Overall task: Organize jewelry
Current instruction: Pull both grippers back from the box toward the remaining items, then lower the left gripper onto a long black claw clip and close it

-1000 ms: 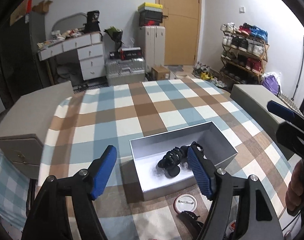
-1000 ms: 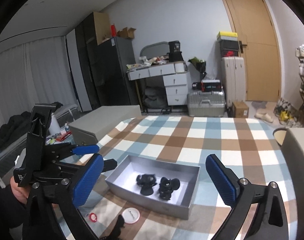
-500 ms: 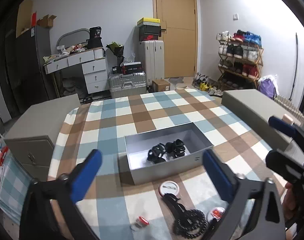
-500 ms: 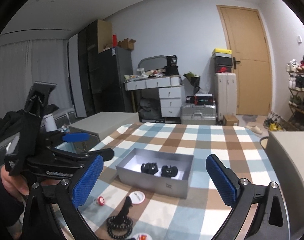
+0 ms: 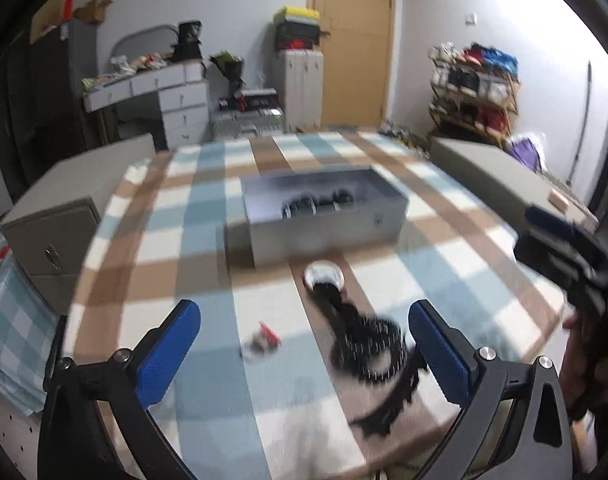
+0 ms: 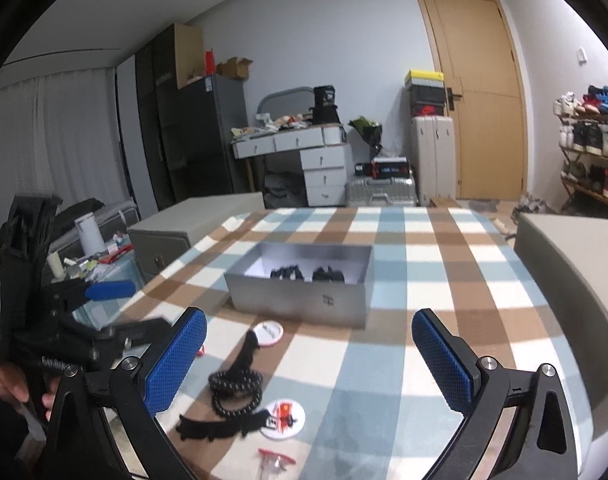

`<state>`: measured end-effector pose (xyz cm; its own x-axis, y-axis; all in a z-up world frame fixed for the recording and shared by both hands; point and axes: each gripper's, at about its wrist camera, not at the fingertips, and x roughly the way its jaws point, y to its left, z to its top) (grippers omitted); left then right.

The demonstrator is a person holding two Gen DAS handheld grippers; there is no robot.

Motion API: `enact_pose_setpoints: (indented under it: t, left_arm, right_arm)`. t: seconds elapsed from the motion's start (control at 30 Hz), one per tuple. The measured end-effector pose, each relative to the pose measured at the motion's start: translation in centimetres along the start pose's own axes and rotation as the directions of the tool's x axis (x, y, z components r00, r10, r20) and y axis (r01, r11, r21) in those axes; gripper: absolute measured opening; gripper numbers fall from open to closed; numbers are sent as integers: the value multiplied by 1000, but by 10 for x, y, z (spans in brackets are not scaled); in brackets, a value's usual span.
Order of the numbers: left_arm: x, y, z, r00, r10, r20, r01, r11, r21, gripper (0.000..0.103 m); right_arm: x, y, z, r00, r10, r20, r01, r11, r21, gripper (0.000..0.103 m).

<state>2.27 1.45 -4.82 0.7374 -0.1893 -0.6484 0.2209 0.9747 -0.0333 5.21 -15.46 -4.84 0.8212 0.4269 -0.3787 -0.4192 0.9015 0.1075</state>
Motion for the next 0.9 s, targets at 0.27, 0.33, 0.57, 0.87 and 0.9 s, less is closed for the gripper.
enact_pose_setpoints:
  t: [0.27, 0.33, 0.57, 0.87, 0.9]
  left_arm:
    - [12, -23, -22, 975, -188, -122, 197, 978, 64, 102]
    - [20, -29, -26, 963, -212, -169, 227, 971, 75, 102]
    - [36, -31, -35, 938, -234, -257, 252, 967, 41, 101]
    - [36, -26, -37, 932, -256, -256, 270, 963, 19, 99]
    - [35, -28, -37, 932, -254, -257, 271, 962, 30, 95]
  right_arm:
    - [-1, -4, -14, 999, -13, -47, 13, 1000, 9, 103]
    - [1, -4, -17, 998, 0, -59, 1, 1000, 21, 103]
    - [3, -5, -21, 996, 7, -85, -3, 999, 48, 103]
    - [4, -8, -25, 995, 14, -100, -8, 998, 67, 103]
    - [4, -8, -25, 995, 15, -100, -9, 998, 65, 103]
